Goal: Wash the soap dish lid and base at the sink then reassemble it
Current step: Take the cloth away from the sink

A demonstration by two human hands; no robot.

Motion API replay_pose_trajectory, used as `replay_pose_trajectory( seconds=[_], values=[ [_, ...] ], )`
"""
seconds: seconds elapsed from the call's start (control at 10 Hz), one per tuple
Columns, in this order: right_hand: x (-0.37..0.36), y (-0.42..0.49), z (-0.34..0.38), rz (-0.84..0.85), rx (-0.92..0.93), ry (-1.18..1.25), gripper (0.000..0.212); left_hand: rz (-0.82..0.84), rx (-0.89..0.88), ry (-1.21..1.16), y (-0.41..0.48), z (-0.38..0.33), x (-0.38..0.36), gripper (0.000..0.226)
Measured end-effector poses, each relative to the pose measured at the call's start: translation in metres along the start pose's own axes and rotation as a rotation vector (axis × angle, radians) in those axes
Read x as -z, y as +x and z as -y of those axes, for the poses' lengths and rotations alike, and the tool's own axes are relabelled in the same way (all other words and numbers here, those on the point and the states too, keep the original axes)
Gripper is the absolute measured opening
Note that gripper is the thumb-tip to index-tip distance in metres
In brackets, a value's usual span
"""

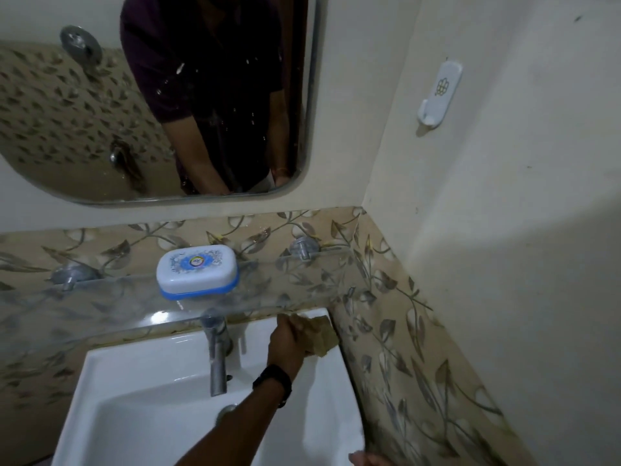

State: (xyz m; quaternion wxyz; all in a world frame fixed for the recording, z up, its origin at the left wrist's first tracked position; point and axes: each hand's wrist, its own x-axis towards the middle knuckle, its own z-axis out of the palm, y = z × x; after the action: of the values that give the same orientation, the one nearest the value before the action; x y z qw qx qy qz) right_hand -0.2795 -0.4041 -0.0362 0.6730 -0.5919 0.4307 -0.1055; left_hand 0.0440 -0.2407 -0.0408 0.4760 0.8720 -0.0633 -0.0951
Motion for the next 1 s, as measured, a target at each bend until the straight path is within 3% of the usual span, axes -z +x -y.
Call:
replay_pose_trajectory(
  seconds=[0.1,0.2,0.3,0.4,0.5,0.6,0.7,0.8,0.9,1.0],
  values=[
    [-0.119,-0.039,0.052,0.087,-0.09,0.405,0.041,0.048,-0.11,-0.122,-0.026,-0.022,0.03,0.023],
    [-0.155,-0.055,0.072,0.093,-0.119,0.165,0.023,0.089,-0.245,-0.098,-0.059,-0.036,0.072,0.021],
    [-0.184,-0.061,0.072,0.087,-0.266,0.365,0.043,0.122,-0.328,-0.146,-0.102,-0.045,0.127,0.03],
    [-0.221,-0.097,0.076,0.206,-0.5,0.507,0.065,0.103,-0.355,-0.207,-0.145,-0.037,0.183,0.032],
    [-0.254,-0.132,0.065,0.449,-0.643,0.629,0.077,0.059,-0.264,-0.233,-0.189,-0.003,0.239,0.028],
    [-0.291,-0.172,0.058,0.783,-0.631,0.556,0.061,-0.033,-0.17,-0.239,-0.236,0.048,0.296,0.026],
    [-0.337,-0.205,0.038,0.996,-0.458,0.214,0.055,-0.049,-0.039,-0.295,-0.277,0.106,0.354,0.027],
    [-0.392,-0.231,0.0,1.021,-0.316,0.0,0.035,0.033,0.076,-0.27,-0.311,0.169,0.406,0.059],
    [-0.454,-0.251,-0.032,0.975,-0.262,-0.176,0.03,0.011,0.043,-0.012,-0.319,0.238,0.445,0.064],
    [-0.522,-0.257,-0.072,0.919,-0.259,-0.291,0.027,-0.014,-0.045,0.216,-0.305,0.304,0.472,0.045]
  ],
)
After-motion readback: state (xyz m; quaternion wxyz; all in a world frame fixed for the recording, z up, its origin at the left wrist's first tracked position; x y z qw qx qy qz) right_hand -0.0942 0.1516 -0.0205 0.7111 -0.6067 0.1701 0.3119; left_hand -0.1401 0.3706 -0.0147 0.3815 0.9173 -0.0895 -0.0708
